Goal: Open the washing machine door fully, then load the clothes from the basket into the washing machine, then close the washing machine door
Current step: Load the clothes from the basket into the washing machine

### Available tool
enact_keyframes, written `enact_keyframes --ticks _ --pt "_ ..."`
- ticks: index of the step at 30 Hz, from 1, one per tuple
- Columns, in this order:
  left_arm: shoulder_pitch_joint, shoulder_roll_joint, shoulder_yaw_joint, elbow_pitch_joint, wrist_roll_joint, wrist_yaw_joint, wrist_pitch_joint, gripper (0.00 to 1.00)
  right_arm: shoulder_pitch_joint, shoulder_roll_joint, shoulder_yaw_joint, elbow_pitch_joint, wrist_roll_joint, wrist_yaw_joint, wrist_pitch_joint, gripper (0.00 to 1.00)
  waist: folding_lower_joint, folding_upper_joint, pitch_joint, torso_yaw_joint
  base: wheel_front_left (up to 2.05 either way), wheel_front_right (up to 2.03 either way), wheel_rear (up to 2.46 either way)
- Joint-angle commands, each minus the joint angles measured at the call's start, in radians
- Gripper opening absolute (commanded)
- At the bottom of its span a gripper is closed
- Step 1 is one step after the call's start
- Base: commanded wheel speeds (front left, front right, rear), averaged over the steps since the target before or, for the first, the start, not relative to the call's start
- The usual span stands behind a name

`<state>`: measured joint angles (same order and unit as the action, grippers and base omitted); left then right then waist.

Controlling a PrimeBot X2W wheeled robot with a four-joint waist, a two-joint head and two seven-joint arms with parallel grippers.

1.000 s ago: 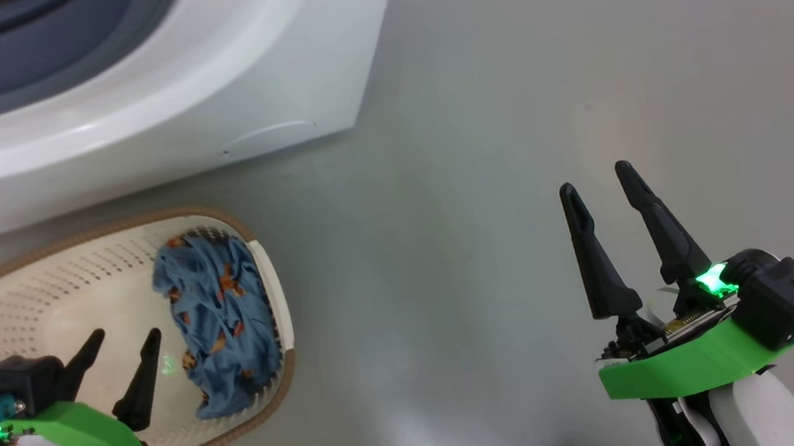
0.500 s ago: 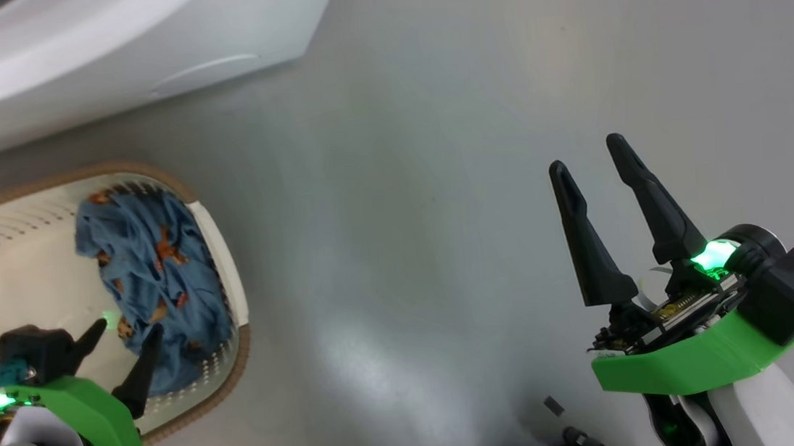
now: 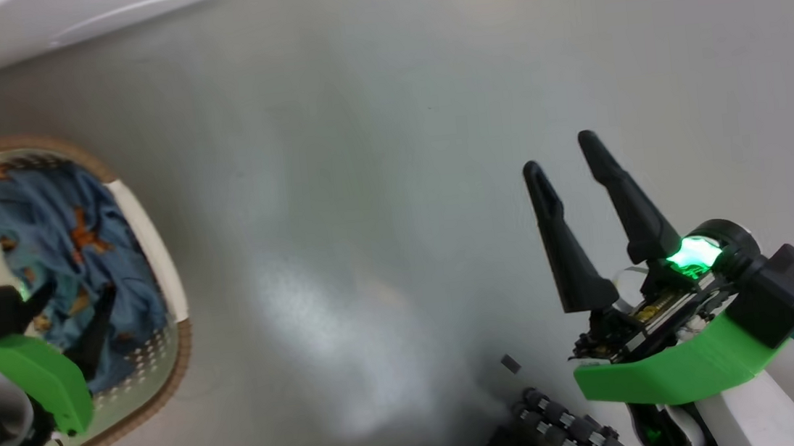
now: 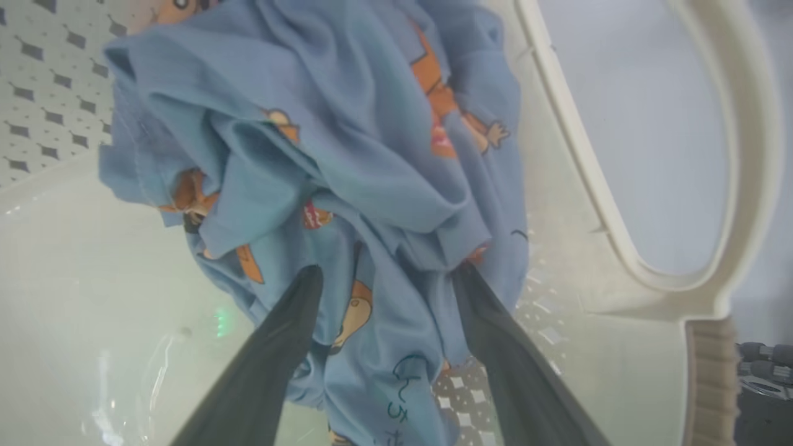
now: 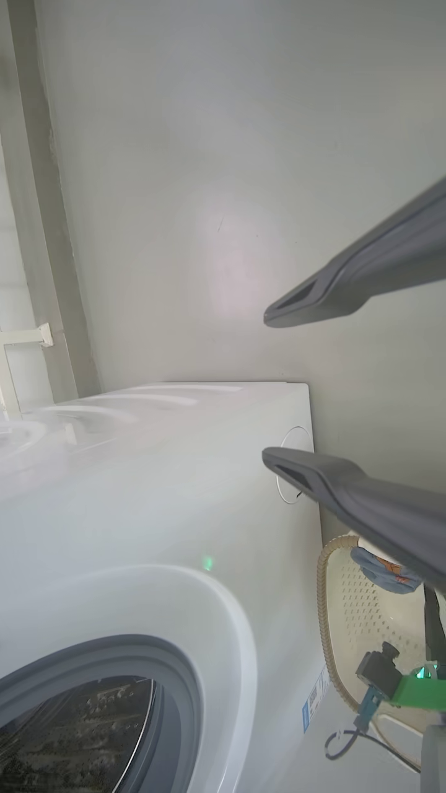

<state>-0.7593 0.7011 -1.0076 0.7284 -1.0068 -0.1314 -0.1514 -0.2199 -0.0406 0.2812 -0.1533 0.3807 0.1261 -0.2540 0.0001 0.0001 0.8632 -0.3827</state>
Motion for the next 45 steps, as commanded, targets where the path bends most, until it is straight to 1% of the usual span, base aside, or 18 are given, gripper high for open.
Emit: enact_keyframes --ticks 1,6,10,16,17,18,19,22,25,30,38,42,45 --pt "-0.022 0.042 0.004 -0.006 -0.017 0.001 -0.011 1.00 0.014 -0.010 0.025 -0.027 0.014 0.005 -0.008 1.00 -0.0001 -0.0001 0.029 -0.032 0.00 0.00 0.00" --pt "-0.060 0.060 -0.040 -0.009 -0.047 0.001 0.007 1.00 0.021 -0.010 0.041 -0.035 0.025 0.005 -0.008 1.00 -0.0001 -0.0001 0.040 -0.056 0.00 0.00 0.00" --pt "-0.089 0.068 -0.053 0.003 -0.066 0.001 0.010 1.00 0.027 -0.010 0.045 -0.040 0.029 0.005 -0.008 1.00 -0.0001 -0.0001 0.047 -0.069 0.00 0.00 0.00" --pt "-0.132 0.047 -0.083 0.067 -0.091 0.001 0.029 1.00 0.045 -0.010 0.045 -0.047 0.025 0.005 -0.008 1.00 -0.0001 -0.0001 0.044 -0.072 0.00 0.00 0.00" --pt "-0.137 0.043 -0.089 0.073 -0.099 0.001 0.035 0.76 0.048 -0.010 0.044 -0.047 0.024 0.005 -0.008 1.00 -0.0001 -0.0001 0.044 -0.072 0.00 0.00 0.00" --pt "-0.141 0.040 -0.096 0.078 -0.105 0.001 0.041 0.17 0.050 -0.010 0.044 -0.048 0.023 0.005 -0.008 1.00 -0.0001 -0.0001 0.043 -0.071 0.00 0.00 0.00" --pt "-0.144 0.038 -0.103 0.080 -0.112 0.001 0.048 0.00 0.052 -0.010 0.043 -0.048 0.022 0.005 -0.008 1.00 -0.0001 -0.0001 0.042 -0.071 0.00 0.00 0.00" --pt "-0.151 0.039 -0.126 0.079 -0.130 0.001 0.059 0.00 0.054 -0.010 0.041 -0.045 0.021 0.005 -0.008 1.00 -0.0001 -0.0001 0.038 -0.071 0.00 0.00 0.00" --pt "-0.158 0.046 -0.140 0.073 -0.148 0.001 0.046 0.00 0.050 -0.010 0.042 -0.045 0.020 0.005 -0.008 1.00 -0.0001 -0.0001 0.035 -0.070 0.00 0.00 0.00" --pt "-0.162 0.062 -0.160 0.058 -0.172 0.001 0.004 0.00 0.030 -0.010 0.047 -0.036 0.025 0.005 -0.008 1.00 -0.0001 -0.0001 0.023 -0.062 0.00 0.00 0.00" --pt "-0.140 0.050 -0.186 0.023 -0.215 0.001 -0.080 0.00 0.008 -0.010 0.029 -0.010 0.021 0.005 -0.008 1.00 -0.0001 -0.0001 -0.044 -0.021 0.00 0.00 0.00" --pt "-0.116 0.046 -0.166 -0.029 -0.225 0.001 -0.108 0.00 0.004 -0.010 0.011 0.006 0.015 0.005 -0.008 1.00 -0.0001 -0.0001 -0.092 0.002 0.00 0.00 0.00" --pt "-0.093 0.041 -0.098 -0.074 -0.205 0.001 -0.110 0.00 0.003 -0.010 0.003 0.020 0.009 0.005 -0.008 1.00 -0.0001 -0.0001 -0.129 0.019 0.00 0.00 0.00"
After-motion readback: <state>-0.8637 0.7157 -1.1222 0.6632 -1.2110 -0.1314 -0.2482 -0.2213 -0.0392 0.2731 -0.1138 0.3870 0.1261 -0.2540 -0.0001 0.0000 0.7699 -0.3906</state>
